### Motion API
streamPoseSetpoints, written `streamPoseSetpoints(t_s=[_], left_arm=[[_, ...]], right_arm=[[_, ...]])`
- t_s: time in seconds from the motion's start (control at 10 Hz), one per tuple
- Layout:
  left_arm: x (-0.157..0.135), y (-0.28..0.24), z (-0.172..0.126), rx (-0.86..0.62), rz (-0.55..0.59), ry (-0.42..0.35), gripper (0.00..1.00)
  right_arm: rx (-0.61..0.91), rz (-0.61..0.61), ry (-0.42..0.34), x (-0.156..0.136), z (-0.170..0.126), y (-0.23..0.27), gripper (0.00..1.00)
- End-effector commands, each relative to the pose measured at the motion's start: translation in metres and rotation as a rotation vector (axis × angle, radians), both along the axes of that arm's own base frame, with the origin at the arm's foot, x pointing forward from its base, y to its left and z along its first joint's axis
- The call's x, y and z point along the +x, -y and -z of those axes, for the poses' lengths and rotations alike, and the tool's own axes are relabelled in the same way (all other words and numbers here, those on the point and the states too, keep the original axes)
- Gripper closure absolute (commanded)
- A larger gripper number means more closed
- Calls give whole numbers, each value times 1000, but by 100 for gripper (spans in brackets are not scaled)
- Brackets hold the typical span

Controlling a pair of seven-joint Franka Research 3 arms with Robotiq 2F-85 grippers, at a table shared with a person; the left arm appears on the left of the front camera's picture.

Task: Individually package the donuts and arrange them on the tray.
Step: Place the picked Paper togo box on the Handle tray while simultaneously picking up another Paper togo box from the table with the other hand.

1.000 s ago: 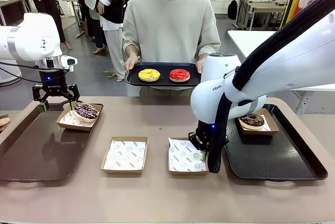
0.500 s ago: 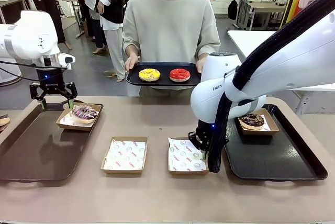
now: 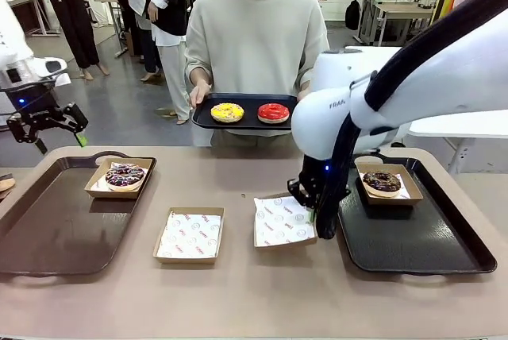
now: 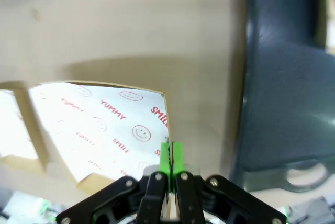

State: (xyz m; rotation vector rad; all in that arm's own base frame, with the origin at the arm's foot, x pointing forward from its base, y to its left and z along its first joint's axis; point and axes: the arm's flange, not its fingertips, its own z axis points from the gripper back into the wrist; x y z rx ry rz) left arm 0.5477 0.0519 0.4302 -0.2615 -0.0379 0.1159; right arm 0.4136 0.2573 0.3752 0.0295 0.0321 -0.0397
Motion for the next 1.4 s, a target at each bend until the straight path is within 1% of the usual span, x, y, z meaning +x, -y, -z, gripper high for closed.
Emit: streamPoseSetpoints(t_s=[0.0,0.2,0.3,0.4,0.6,0.7,0.8,0.9,1.0,1.3], left_arm=[[-20,-23,7,-293,104,-13,0],[-41,-47,5,-525,171,-10,0],[-53,-60,5,-624,201,4,0],[-65,-72,8,-715,208,15,0],[-83,-92,11,-846,178,29,0],[-91,-102,14,-892,147,29,0],[-99,-110,15,-926,108,14,0],[-104,-119,16,-941,78,-14,0],[-116,-133,17,-973,29,-15,0],[-140,-146,18,-1007,-54,-30,0]], right_arm=[[10,8,1,9,-32,1,98],[10,13,-4,24,-61,-1,98],[2,29,-12,38,-73,-2,98],[-9,48,-31,56,-83,-3,98],[-9,50,-49,86,-99,-4,98],[0,53,-62,102,-102,-3,98],[12,56,-86,119,-101,-1,98],[19,63,-94,132,-100,1,98],[23,64,-97,143,-99,3,98],[23,55,-106,164,-95,1,98]])
